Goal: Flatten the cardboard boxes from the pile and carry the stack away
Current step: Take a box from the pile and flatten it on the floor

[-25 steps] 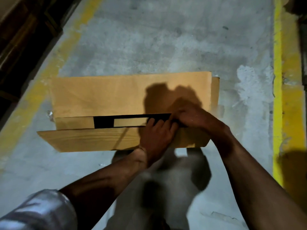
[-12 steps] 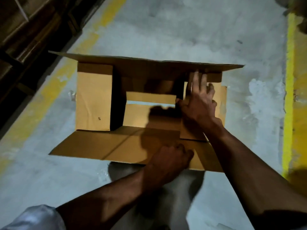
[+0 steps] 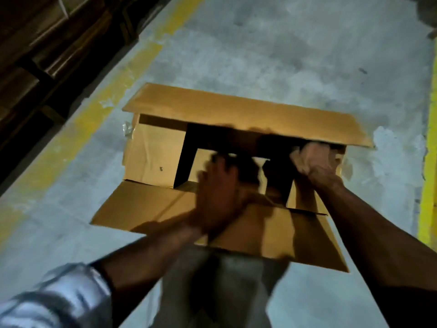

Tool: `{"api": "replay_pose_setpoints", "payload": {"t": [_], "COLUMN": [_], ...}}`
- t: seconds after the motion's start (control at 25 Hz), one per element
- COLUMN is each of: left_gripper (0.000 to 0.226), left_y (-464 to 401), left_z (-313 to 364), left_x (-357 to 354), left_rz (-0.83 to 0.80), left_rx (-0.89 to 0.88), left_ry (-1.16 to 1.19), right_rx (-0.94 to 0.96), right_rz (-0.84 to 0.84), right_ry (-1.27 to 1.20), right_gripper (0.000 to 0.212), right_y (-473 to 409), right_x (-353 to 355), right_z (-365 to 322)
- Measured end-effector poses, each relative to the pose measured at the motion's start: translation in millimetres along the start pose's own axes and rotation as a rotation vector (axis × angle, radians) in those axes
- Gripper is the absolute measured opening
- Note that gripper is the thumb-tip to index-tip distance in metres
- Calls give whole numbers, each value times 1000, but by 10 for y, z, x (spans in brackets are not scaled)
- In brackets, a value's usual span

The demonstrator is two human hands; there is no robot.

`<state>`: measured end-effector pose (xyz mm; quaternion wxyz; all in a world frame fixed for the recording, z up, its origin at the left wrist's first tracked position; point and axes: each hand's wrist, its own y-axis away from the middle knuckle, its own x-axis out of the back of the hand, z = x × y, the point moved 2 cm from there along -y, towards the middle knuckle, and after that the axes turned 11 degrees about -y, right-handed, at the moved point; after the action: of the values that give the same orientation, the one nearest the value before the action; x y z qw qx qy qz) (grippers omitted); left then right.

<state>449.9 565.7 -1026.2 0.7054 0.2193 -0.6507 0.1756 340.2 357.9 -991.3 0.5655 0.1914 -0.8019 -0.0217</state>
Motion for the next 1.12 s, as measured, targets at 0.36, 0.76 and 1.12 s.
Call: {"api": "replay_pose_setpoints", "payload": {"t": [0.36, 0.76, 1.12], "left_gripper": [109, 74, 80], "left_y": [-784, -584, -303], "left_z": [-1312, -1908, -2327], "left_x": [130, 805, 533], "left_rz": [-79, 366, 317], "left_rx": [661, 296, -165], "left_ry": [84, 413, 175], "right_rx": [-69, -102, -321], "right_rz": [48, 481, 405], "right_ry": [-101, -651, -1601], "right_gripper": [35, 49, 20], "right_y": [107, 406, 59], "right_x": [584, 700, 511], "right_z": [219, 559, 865]}}
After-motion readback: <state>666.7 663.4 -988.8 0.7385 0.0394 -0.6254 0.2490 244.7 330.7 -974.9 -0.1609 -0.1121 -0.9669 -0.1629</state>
